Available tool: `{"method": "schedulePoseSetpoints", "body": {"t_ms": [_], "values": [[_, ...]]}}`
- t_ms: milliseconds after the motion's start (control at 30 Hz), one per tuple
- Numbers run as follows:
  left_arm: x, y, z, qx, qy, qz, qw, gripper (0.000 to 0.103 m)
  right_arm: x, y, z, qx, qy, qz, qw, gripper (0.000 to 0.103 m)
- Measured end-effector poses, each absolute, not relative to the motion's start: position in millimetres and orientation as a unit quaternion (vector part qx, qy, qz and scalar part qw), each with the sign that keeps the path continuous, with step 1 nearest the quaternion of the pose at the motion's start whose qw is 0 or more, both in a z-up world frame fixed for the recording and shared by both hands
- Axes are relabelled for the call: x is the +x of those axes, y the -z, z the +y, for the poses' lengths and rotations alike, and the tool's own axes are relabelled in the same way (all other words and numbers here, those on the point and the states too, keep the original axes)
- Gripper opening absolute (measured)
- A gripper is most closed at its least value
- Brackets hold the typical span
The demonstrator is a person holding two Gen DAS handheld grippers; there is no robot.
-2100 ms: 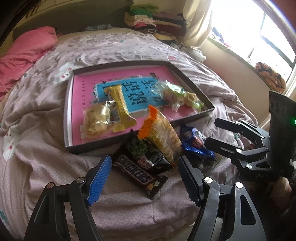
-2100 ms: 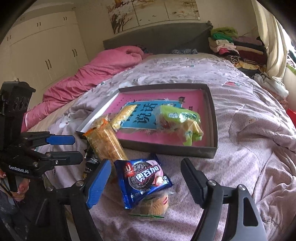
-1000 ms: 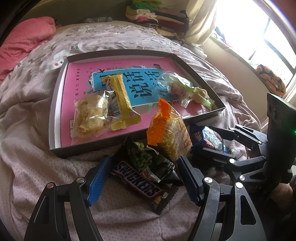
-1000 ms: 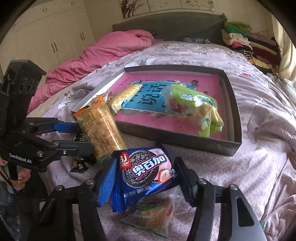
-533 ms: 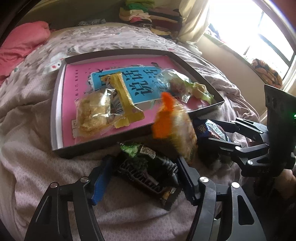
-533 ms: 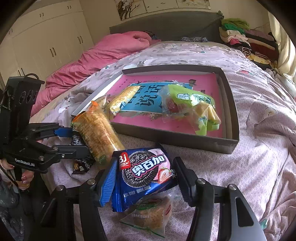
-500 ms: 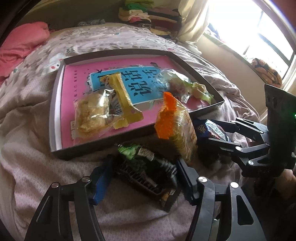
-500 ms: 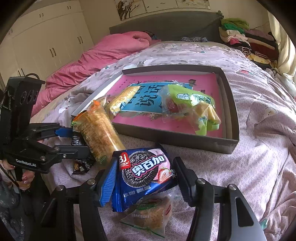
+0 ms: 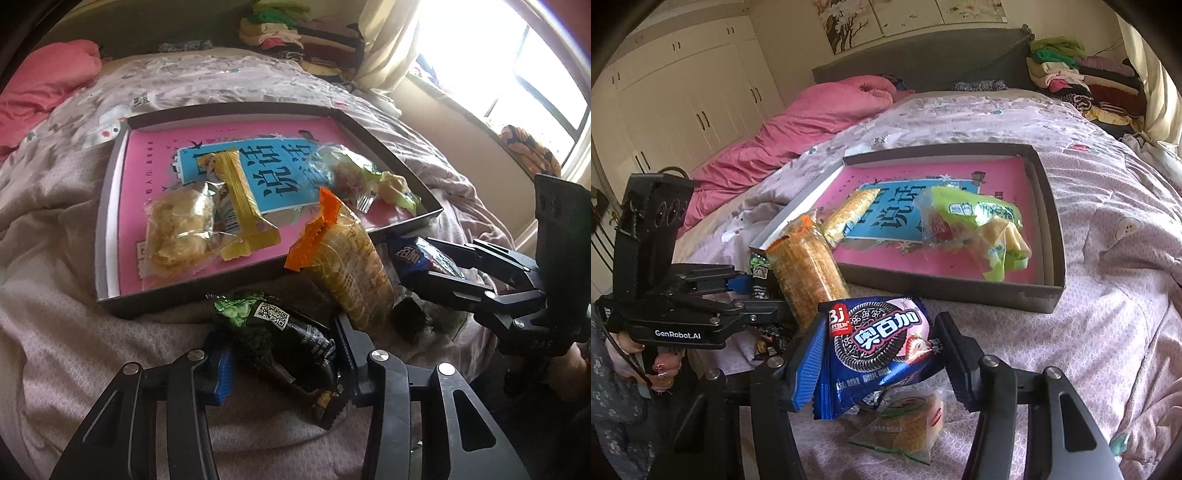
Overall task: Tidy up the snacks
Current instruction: 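Lift the Oreo pack and black snack bag and carry both over the pink tray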
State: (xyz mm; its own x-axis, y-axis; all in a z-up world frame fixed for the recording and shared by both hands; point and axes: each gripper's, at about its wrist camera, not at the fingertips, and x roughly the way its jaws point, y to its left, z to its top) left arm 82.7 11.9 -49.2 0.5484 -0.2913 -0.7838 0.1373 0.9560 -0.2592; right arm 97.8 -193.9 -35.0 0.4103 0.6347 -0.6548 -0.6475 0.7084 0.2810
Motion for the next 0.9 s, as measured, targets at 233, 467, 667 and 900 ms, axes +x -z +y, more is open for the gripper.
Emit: {"method": "schedulePoseSetpoints", "body": {"t_ms": [233,467,667,900], "values": [[72.4,28.1,22.8,-0.100,0.119,0.439,0.885,0.047,94.2,23.8,-198.1,0.010,-0.390,0.366,0.845,0.058],[66.4,8.5,28.6,-0.096,0.105,0.418,0.897,0.047,92.7,15.2,-203.4,0.024,-0.389,0.350,0.852,0.058],[63.4,-2.7,34.8,-0.096,0.094,0.405,0.905,0.047,93.9,7.9,-212.3,0.044,-0.383,0.335,0.860,0.058],[63.2,-11.4,36.1,-0.099,0.087,0.396,0.909,0.047,97.3,3.2,-218.9,0.058,-0.374,0.325,0.867,0.058]]}}
